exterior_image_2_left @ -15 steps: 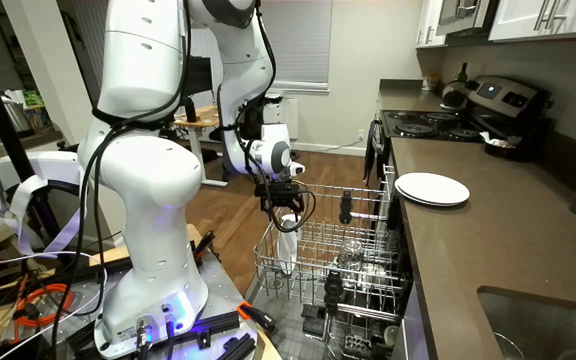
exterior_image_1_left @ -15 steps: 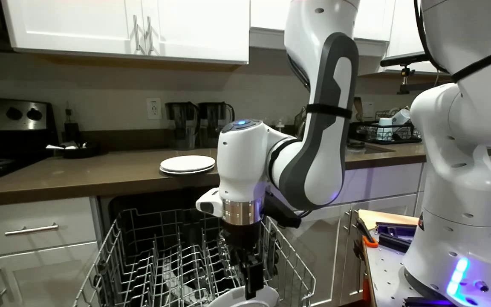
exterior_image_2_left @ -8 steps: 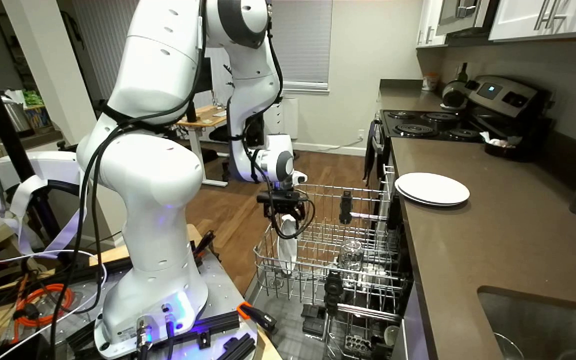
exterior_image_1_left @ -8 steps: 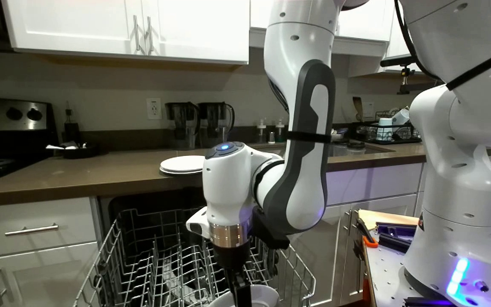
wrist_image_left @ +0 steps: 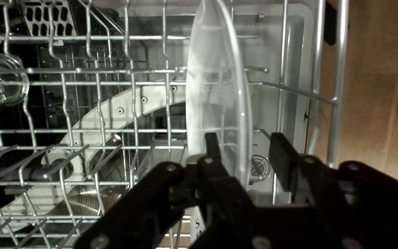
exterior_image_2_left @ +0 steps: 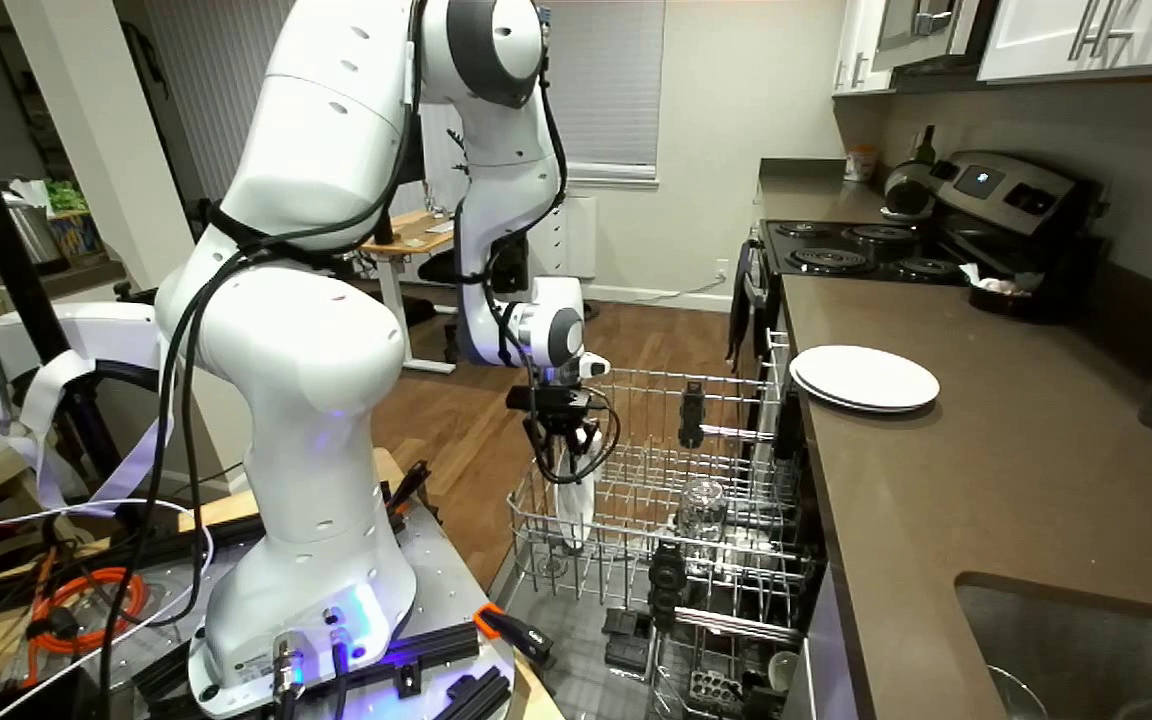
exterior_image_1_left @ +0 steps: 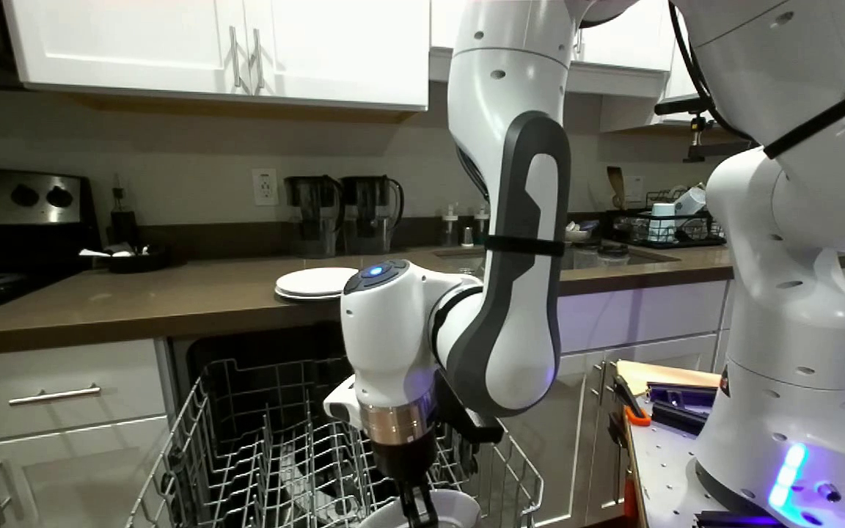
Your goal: Move the plate from the dishwasher to the countertop
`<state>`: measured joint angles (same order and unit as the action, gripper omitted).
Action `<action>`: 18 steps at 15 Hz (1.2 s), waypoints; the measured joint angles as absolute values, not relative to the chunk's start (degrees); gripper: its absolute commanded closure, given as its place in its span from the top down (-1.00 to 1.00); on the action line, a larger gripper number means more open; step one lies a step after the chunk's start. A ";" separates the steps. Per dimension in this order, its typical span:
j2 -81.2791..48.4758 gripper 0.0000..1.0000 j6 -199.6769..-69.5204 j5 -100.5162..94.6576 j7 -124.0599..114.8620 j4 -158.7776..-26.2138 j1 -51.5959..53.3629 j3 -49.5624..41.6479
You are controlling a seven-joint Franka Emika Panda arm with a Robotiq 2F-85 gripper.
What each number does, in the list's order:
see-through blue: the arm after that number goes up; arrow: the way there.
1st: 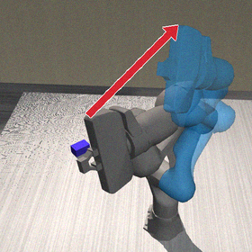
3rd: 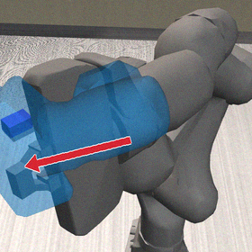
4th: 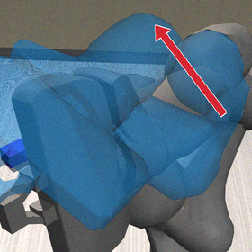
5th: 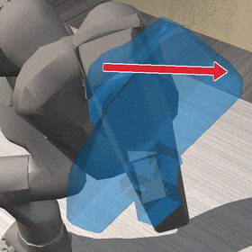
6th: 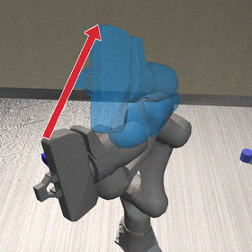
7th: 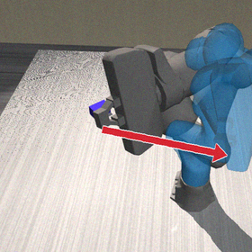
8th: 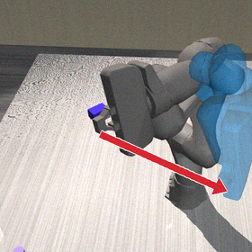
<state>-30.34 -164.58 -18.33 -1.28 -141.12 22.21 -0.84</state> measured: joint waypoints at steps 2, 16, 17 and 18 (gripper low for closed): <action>-30.29 -0.88 -162.28 -16.85 -1.21 -140.81 20.57 1.03; -23.07 -0.85 -151.37 -7.04 7.65 -138.83 6.73 11.82; -21.49 -0.85 -149.98 -6.55 7.66 -138.88 6.73 12.28; -19.77 -0.85 -148.27 -6.04 7.67 -138.91 6.76 12.80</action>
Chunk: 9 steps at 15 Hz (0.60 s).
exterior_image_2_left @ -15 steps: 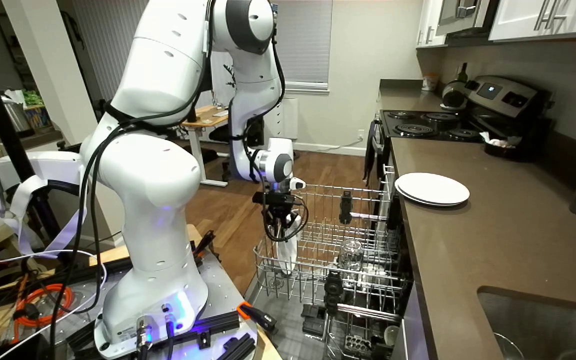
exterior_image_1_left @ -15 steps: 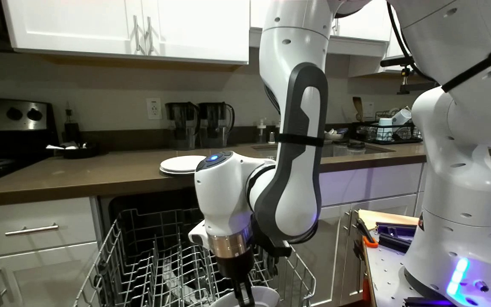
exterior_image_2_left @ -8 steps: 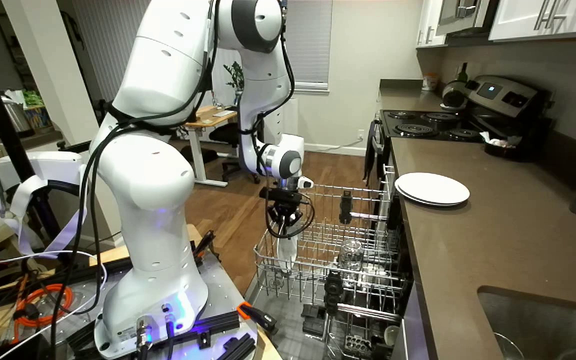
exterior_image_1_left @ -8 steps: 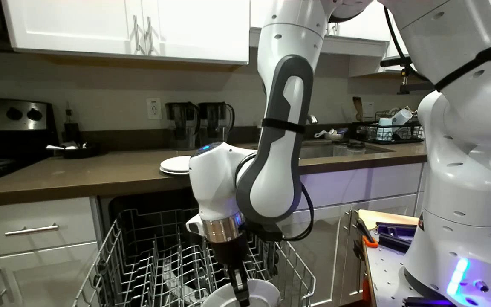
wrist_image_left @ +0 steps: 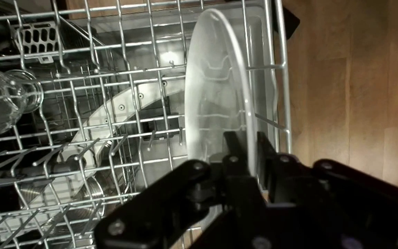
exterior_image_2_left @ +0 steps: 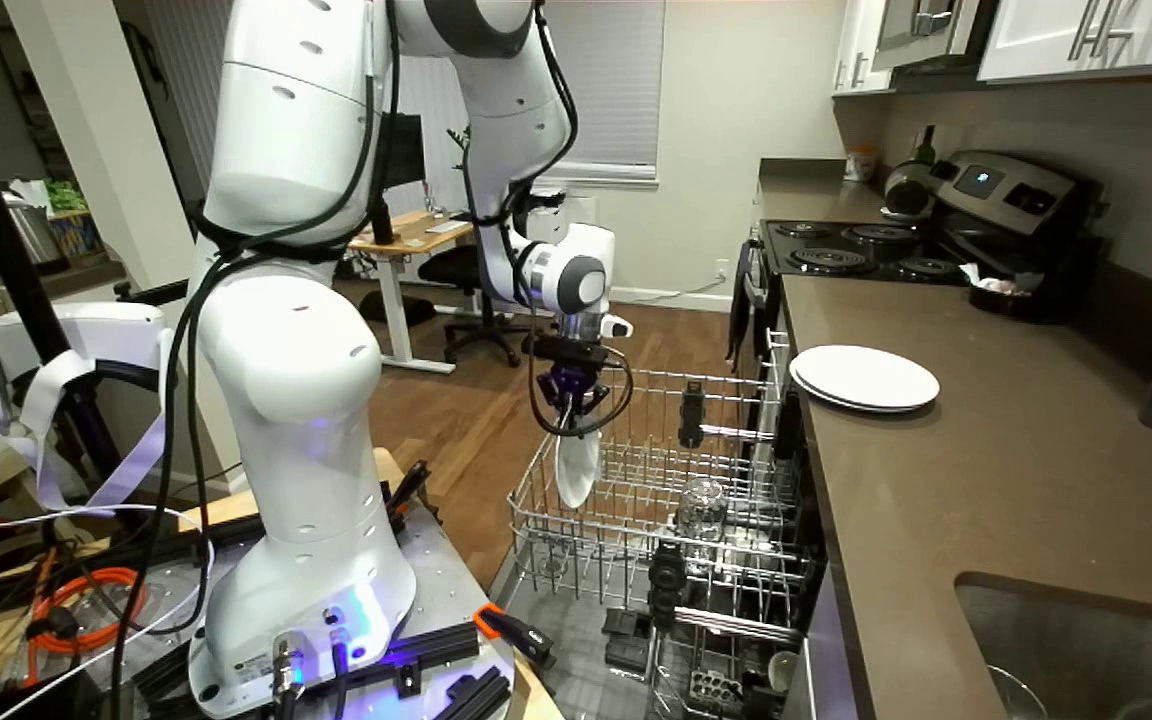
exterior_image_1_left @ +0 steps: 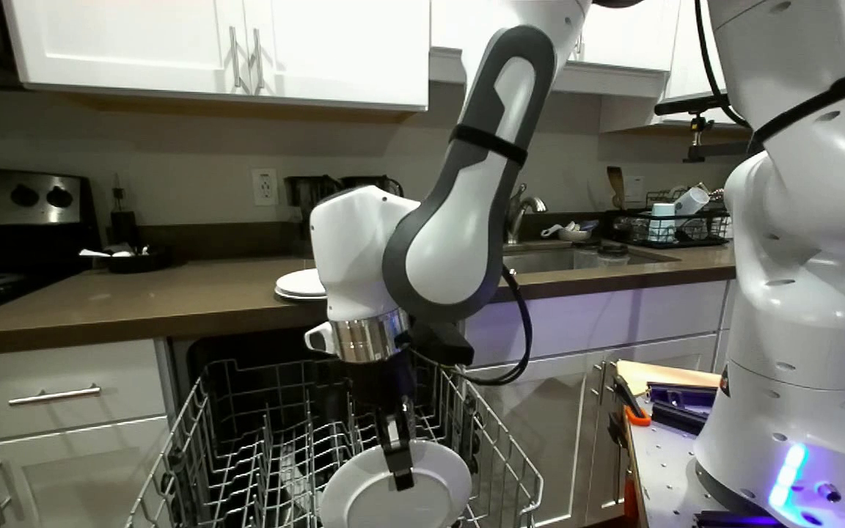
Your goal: Move the plate from the dishwasher to the countertop
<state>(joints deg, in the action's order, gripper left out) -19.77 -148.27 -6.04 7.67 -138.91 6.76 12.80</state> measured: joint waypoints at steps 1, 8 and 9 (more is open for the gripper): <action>-18.10 -0.85 -146.49 -5.50 7.69 -138.92 6.82 13.27; -6.95 -0.84 -142.05 -7.15 6.92 -140.47 9.43 13.55; -5.47 -0.84 -142.43 -8.79 5.85 -141.05 10.07 13.44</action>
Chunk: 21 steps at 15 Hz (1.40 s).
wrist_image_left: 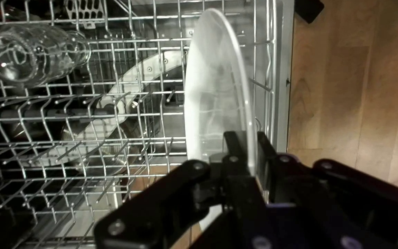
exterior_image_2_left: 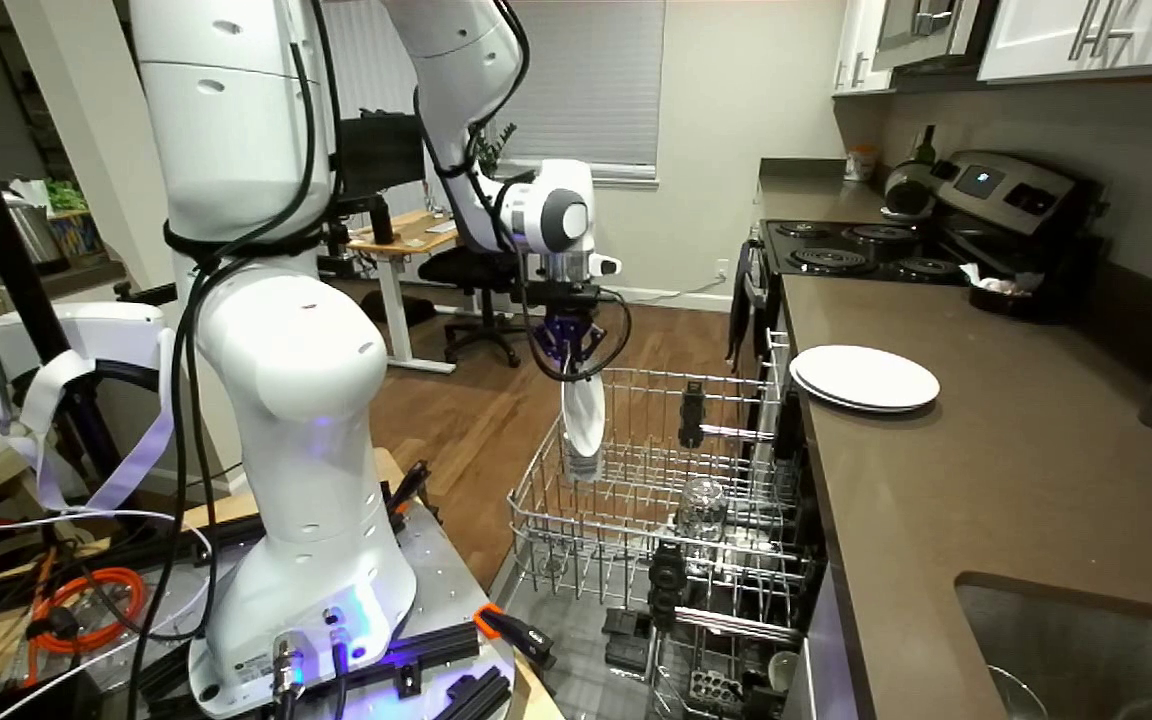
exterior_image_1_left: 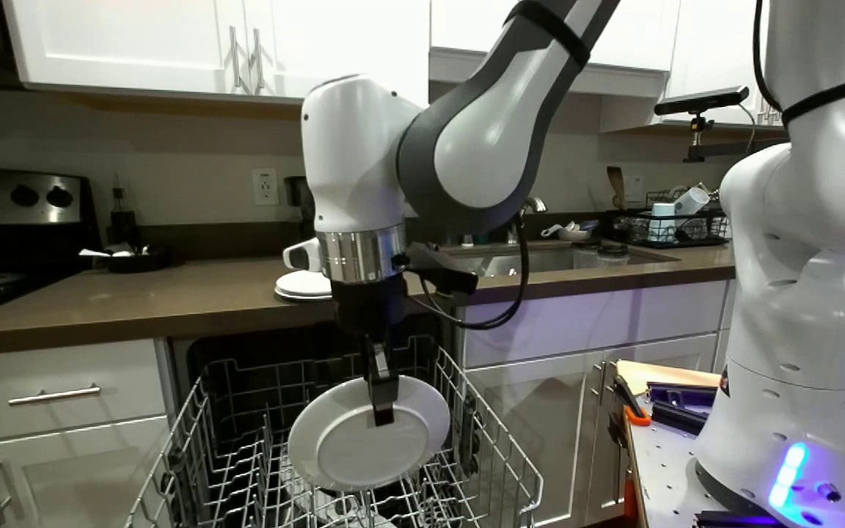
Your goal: Move the plate from the dishwasher to the countertop
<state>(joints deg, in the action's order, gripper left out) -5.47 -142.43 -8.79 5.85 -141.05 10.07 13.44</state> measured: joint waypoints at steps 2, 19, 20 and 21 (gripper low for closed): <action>-2.83 -0.85 -144.40 -13.59 2.43 -142.38 11.09 13.30; -3.80 -0.84 -137.16 -72.43 -44.82 -133.80 11.10 8.54; -4.80 -0.84 -135.51 -73.70 -46.02 -132.63 11.11 8.53; -5.91 -0.84 -133.93 -74.91 -47.03 -131.40 11.12 8.52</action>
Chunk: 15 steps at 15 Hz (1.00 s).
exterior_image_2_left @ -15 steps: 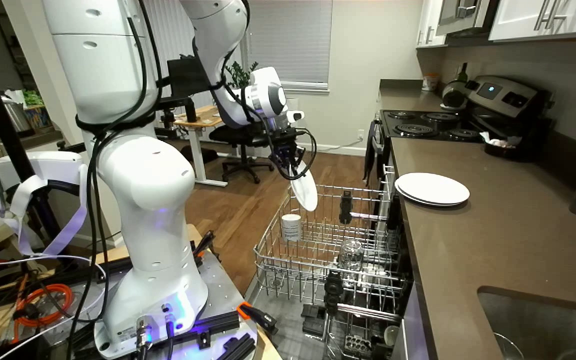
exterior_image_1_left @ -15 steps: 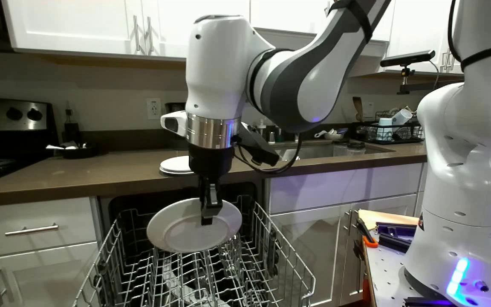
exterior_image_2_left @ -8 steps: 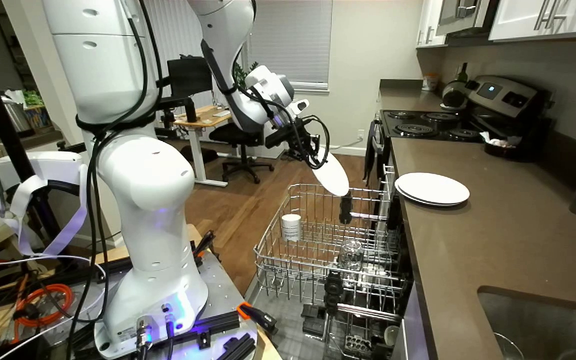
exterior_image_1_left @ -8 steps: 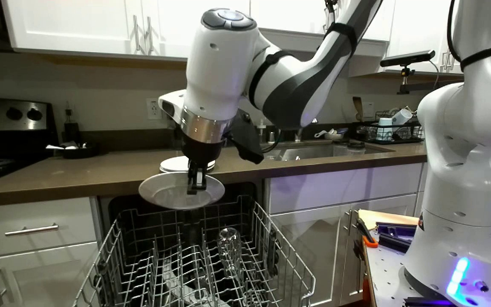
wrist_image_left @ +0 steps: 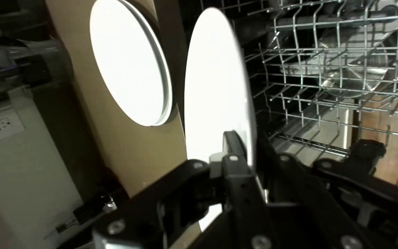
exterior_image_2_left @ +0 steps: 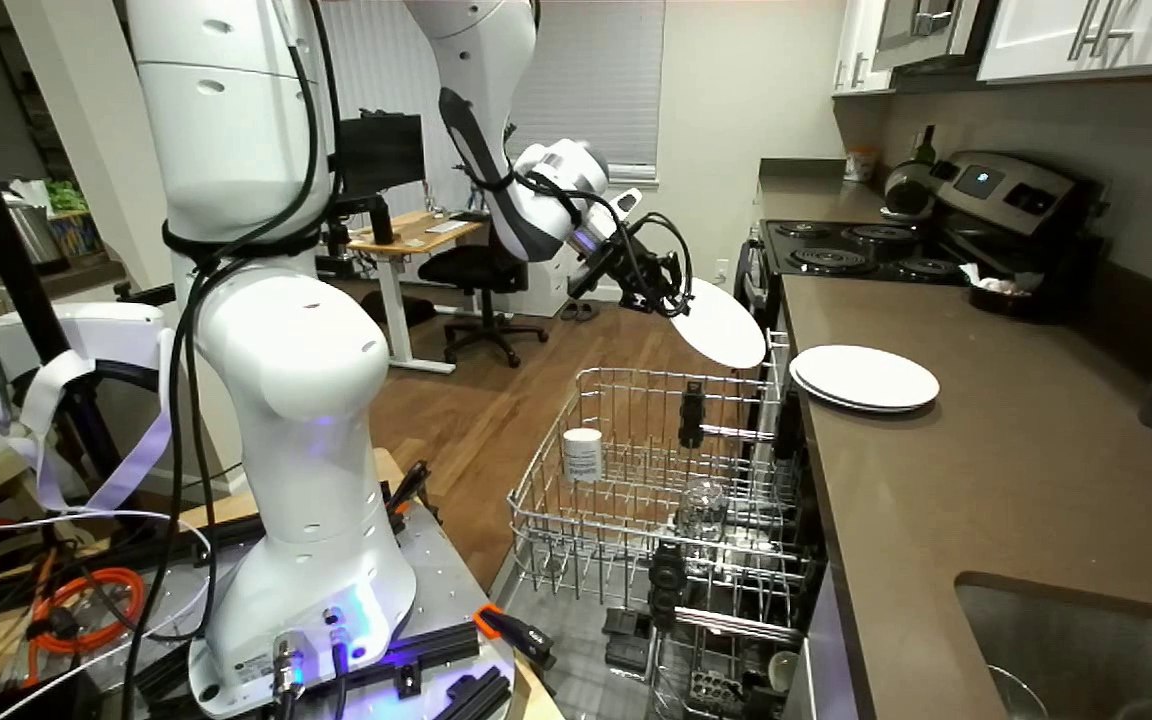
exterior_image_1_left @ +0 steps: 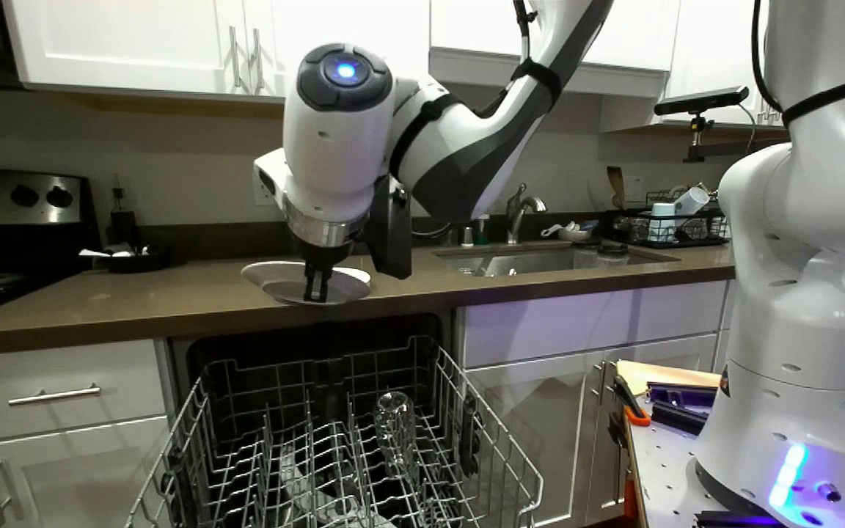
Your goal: Move the plate from the dishwasher to the countertop
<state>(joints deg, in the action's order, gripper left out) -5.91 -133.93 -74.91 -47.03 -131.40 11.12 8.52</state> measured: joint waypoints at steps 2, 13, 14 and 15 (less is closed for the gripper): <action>-8.33 -0.85 -130.84 -76.66 -48.69 -128.87 11.24 8.52; -18.57 -0.84 -119.89 -79.60 -50.63 -116.99 11.56 8.24; -19.10 -0.84 -119.27 -79.61 -50.64 -116.27 11.55 8.01; -19.63 -0.84 -118.77 -79.61 -50.64 -115.61 11.53 7.70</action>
<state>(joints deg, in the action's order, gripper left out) -19.63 -118.77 -79.61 -50.64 -115.61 11.53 7.70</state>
